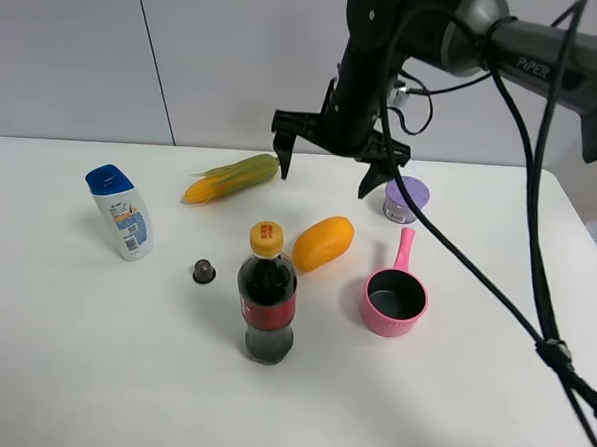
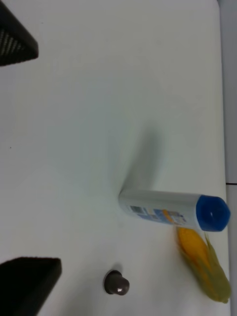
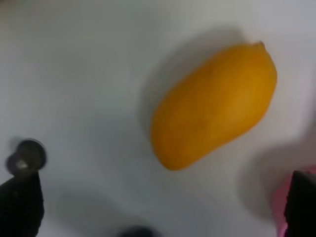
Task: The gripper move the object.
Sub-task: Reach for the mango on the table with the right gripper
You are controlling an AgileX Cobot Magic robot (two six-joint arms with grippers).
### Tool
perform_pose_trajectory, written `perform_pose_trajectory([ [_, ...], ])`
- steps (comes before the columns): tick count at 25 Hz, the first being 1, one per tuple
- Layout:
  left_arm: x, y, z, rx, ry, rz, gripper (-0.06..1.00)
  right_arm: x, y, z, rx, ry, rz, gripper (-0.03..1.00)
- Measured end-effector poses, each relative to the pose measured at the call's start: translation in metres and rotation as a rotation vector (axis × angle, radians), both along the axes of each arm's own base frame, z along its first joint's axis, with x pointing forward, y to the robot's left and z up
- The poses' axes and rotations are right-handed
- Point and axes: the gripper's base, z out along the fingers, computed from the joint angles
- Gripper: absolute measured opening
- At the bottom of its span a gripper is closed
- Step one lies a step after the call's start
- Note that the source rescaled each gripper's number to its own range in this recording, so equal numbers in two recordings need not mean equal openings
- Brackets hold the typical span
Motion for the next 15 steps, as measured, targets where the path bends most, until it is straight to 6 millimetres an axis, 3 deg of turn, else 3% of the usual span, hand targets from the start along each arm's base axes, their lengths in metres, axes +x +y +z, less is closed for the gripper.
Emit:
perform_pose_trajectory([
  [5, 0.000, 0.000, 0.000, 0.000, 0.000, 0.000, 1.00, -0.011, -0.014, -0.035, -0.125, 0.083, -0.010, 0.92],
  [10, 0.000, 0.000, 0.000, 0.000, 0.000, 0.000, 1.00, -0.011, -0.017, -0.041, -0.109, 0.112, -0.058, 0.92],
  [15, 0.000, 0.000, 0.000, 0.000, 0.000, 0.000, 1.00, -0.002, -0.006, -0.055, -0.010, 0.090, -0.144, 0.92],
])
